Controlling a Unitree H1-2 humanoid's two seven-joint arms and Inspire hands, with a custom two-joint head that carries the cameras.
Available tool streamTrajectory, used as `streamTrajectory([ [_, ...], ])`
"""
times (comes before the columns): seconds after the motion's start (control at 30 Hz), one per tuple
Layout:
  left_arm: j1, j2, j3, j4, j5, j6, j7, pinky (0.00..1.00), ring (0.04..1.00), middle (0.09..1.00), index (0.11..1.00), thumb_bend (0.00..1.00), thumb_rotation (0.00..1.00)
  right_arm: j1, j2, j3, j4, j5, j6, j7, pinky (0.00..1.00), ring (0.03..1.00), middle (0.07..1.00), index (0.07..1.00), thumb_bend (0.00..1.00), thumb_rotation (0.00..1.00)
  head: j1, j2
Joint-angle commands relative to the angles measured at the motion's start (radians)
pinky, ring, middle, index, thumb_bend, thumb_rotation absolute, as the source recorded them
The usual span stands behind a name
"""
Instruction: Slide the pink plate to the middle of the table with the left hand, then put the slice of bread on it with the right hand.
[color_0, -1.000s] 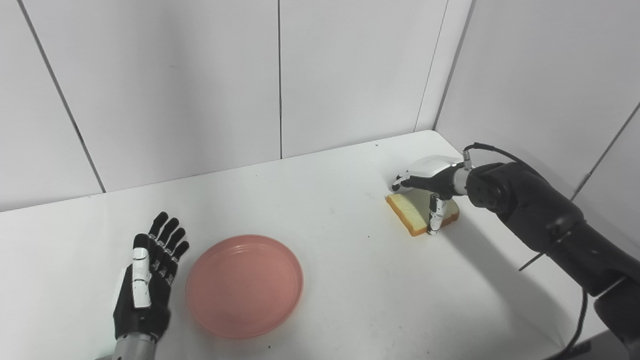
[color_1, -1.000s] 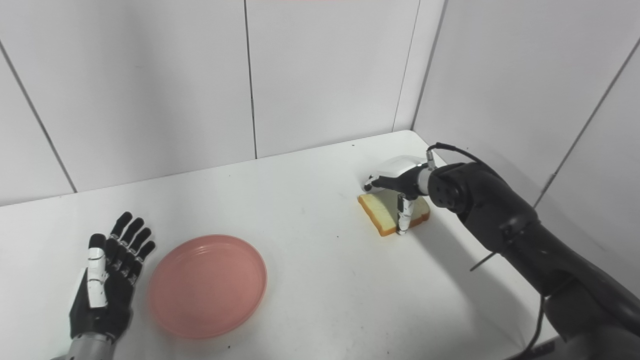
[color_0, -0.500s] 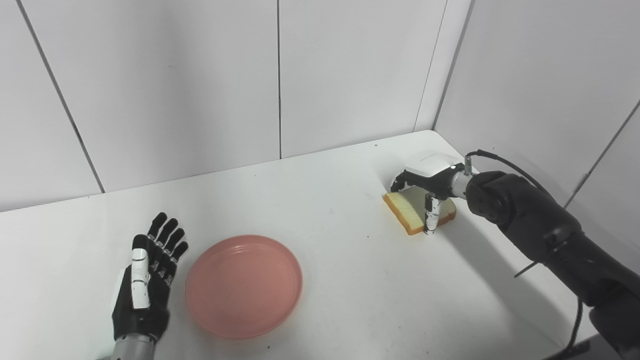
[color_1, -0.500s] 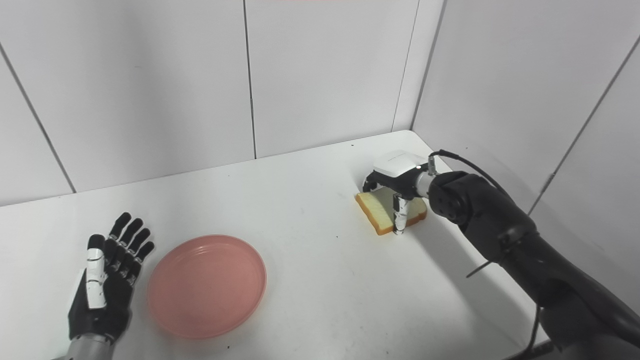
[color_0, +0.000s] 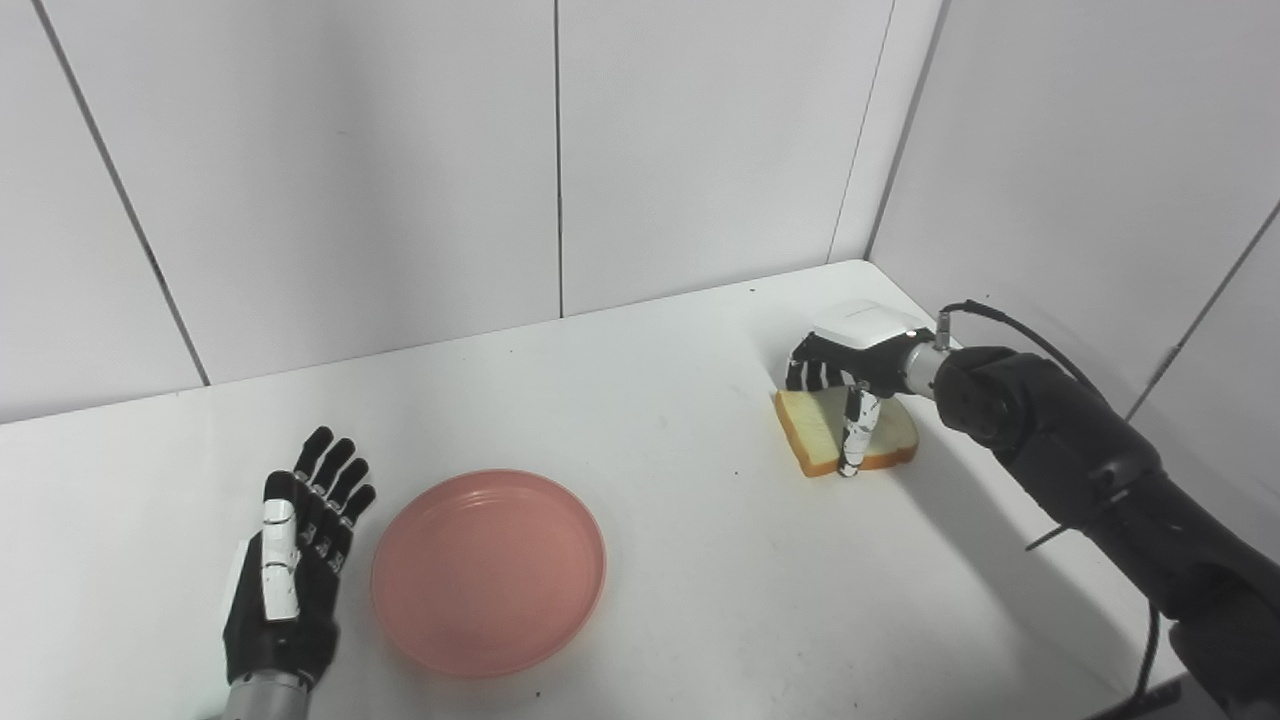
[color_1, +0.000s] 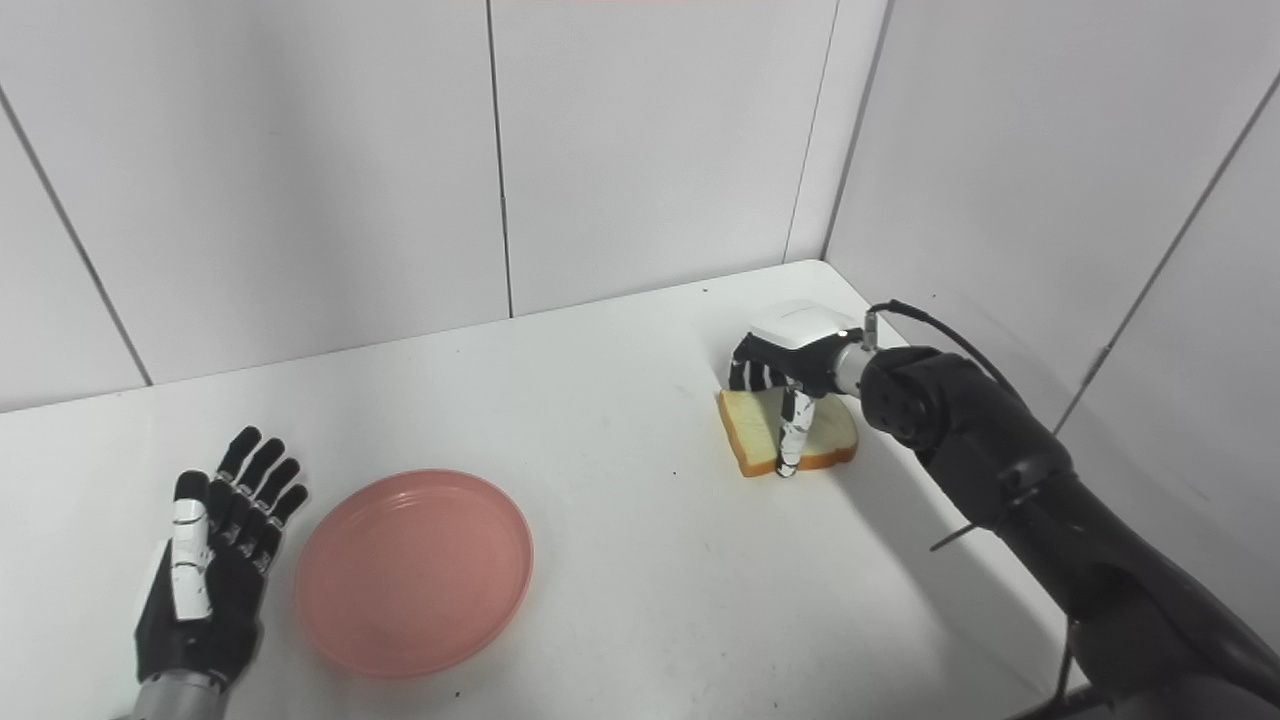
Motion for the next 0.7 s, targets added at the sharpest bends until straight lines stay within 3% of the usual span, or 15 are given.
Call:
streamTrajectory([
  [0.0,-0.013,0.000,-0.003,-0.025,0.005,-0.005,0.003,0.92,0.933,0.934,0.905,0.70,0.94,-0.031,-0.021,-0.031,-0.043,0.022,-0.014,-0.015,0.35,0.417,0.466,0.507,0.52,0.00,0.002,0.000],
  [0.23,-0.013,0.001,-0.004,-0.024,0.003,-0.006,0.000,0.93,0.930,0.935,0.905,0.71,0.95,-0.032,-0.025,-0.065,-0.139,0.077,-0.001,0.015,0.32,0.389,0.448,0.514,0.52,0.00,0.002,0.002],
  [0.4,-0.013,0.000,-0.007,-0.023,0.007,-0.007,0.002,0.93,0.926,0.932,0.902,0.71,0.95,-0.041,-0.028,-0.085,-0.198,0.098,-0.012,0.026,0.39,0.447,0.466,0.508,0.53,0.00,0.009,0.004],
  [0.67,-0.012,-0.005,-0.013,-0.032,0.015,0.002,0.011,0.92,0.925,0.933,0.894,0.72,0.95,-0.040,-0.005,-0.114,-0.364,0.119,0.050,0.080,0.37,0.407,0.495,0.534,0.51,0.00,0.027,0.012],
])
